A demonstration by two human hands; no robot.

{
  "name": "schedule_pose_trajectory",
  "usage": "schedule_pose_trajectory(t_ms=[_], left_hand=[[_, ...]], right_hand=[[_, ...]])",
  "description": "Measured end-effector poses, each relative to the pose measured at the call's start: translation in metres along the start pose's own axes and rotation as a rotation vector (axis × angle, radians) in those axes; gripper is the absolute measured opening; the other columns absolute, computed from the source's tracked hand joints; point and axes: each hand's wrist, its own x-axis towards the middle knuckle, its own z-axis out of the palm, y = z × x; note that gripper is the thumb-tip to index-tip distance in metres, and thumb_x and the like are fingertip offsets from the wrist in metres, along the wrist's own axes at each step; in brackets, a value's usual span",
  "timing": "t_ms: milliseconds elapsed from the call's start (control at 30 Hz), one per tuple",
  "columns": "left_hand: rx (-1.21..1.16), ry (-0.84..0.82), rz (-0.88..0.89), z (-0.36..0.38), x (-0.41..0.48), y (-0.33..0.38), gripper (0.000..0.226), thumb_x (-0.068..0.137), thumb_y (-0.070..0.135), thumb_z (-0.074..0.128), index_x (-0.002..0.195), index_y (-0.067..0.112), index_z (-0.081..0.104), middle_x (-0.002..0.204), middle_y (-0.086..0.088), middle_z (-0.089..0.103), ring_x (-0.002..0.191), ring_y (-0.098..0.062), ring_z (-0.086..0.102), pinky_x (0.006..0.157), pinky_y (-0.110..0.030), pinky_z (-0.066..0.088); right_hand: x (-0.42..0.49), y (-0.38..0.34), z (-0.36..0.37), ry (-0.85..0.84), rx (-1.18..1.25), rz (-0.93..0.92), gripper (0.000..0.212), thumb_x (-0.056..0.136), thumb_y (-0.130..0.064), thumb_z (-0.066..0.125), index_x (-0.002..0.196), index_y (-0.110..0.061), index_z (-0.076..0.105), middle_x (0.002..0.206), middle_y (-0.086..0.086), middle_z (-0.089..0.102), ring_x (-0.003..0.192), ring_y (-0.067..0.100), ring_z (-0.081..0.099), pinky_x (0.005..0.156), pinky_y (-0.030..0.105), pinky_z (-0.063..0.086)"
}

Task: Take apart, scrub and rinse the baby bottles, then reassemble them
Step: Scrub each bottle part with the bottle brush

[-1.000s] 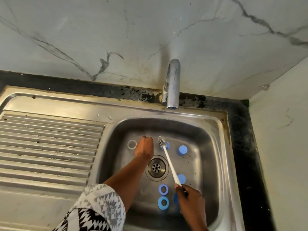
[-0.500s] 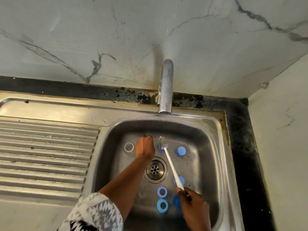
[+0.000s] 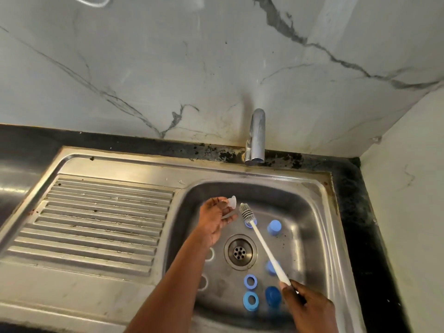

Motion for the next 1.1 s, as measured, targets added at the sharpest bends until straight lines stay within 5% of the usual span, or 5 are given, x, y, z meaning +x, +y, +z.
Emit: schedule_pose_trajectory(t_ms=[233, 433, 567, 833, 1100], left_hand=[[0.045, -0.033, 0.036, -0.004, -0.017, 0.018, 0.012, 0.096, 0.004, 0.059, 0.106, 0.006, 0.064, 0.087, -0.012, 0.075, 0.082, -0.025, 0.071, 0.087, -0.047, 0.058], [0.134, -0.051, 0.052, 0.0, -0.025, 0.025, 0.017, 0.097, 0.017, 0.062, 0.11, 0.007, 0.067, 0.092, -0.012, 0.075, 0.09, -0.026, 0.072, 0.078, -0.042, 0.059], [0.069, -0.068, 0.044, 0.001, -0.027, 0.028, 0.021, 0.095, 0.017, 0.064, 0.108, 0.001, 0.066, 0.092, -0.016, 0.075, 0.088, -0.027, 0.073, 0.082, -0.043, 0.059], [0.102, -0.031, 0.055, -0.001, -0.024, 0.026, 0.032, 0.088, 0.028, 0.073, 0.106, 0.002, 0.067, 0.098, -0.018, 0.073, 0.094, -0.029, 0.072, 0.089, -0.048, 0.058], [0.122, 0.089, 0.0, 0.001, -0.018, 0.028, 0.036, 0.078, 0.029, 0.083, 0.098, 0.002, 0.068, 0.091, -0.02, 0.073, 0.077, -0.026, 0.073, 0.071, -0.041, 0.063]], right_hand=[[-0.007, 0.002, -0.005, 0.067, 0.066, -0.122, 0.024, 0.072, -0.017, 0.087, 0.095, -0.016, 0.081, 0.068, -0.005, 0.07, 0.069, -0.022, 0.056, 0.065, -0.007, 0.036], [0.001, 0.014, -0.001, 0.197, -0.111, -0.33, 0.027, 0.062, -0.024, 0.094, 0.086, -0.02, 0.082, 0.069, -0.002, 0.071, 0.062, 0.012, 0.062, 0.061, 0.005, 0.044], [0.006, 0.012, -0.003, 0.419, -0.245, -0.56, 0.042, 0.076, -0.05, 0.056, 0.083, -0.016, 0.081, 0.061, 0.001, 0.064, 0.042, 0.019, 0.057, 0.045, 0.021, 0.045], [0.003, 0.007, -0.002, 0.593, -0.466, -0.719, 0.038, 0.089, -0.038, 0.051, 0.089, -0.013, 0.079, 0.064, 0.006, 0.057, 0.046, 0.025, 0.055, 0.044, 0.024, 0.045], [0.001, 0.009, 0.003, 0.588, -0.611, -0.776, 0.03, 0.097, -0.03, 0.051, 0.101, -0.013, 0.075, 0.072, 0.006, 0.054, 0.055, 0.026, 0.053, 0.046, 0.03, 0.047]])
